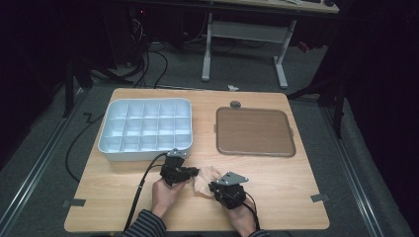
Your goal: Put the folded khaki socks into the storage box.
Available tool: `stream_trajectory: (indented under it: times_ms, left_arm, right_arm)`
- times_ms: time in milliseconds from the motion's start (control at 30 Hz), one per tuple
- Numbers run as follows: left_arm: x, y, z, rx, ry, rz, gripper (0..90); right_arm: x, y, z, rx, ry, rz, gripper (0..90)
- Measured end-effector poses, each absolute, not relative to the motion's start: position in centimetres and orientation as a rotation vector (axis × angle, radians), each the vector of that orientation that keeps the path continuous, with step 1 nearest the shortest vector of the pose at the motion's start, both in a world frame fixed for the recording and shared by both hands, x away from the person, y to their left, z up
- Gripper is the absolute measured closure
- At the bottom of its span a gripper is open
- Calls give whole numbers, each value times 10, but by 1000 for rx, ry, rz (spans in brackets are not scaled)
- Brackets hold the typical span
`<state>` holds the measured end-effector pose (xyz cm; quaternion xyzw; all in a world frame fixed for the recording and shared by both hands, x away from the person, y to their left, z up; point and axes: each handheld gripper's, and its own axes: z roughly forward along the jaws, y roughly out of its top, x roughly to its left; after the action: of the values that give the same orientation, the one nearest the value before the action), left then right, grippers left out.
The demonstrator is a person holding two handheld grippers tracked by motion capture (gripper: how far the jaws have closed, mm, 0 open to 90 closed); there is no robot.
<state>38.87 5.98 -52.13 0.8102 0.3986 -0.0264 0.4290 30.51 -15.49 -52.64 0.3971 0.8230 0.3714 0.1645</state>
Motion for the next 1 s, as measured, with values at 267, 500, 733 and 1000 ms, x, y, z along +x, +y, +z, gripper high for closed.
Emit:
stream_trajectory:
  times_ms: [267,500,733,1000]
  left_arm:
    - [386,60,-520,2042,980,-70,848]
    - [385,59,-519,2041,975,-80,848]
    - [384,60,-518,2045,969,-82,848]
    - [383,62,-516,2051,963,-77,848]
  right_arm:
    - [305,-159,-519,1137,2324,1096,836]
    - [324,-153,-499,1159,2276,1141,868]
    - [336,-134,-504,1140,2315,1124,875]
    - [346,-136,-515,1181,2332,1021,884]
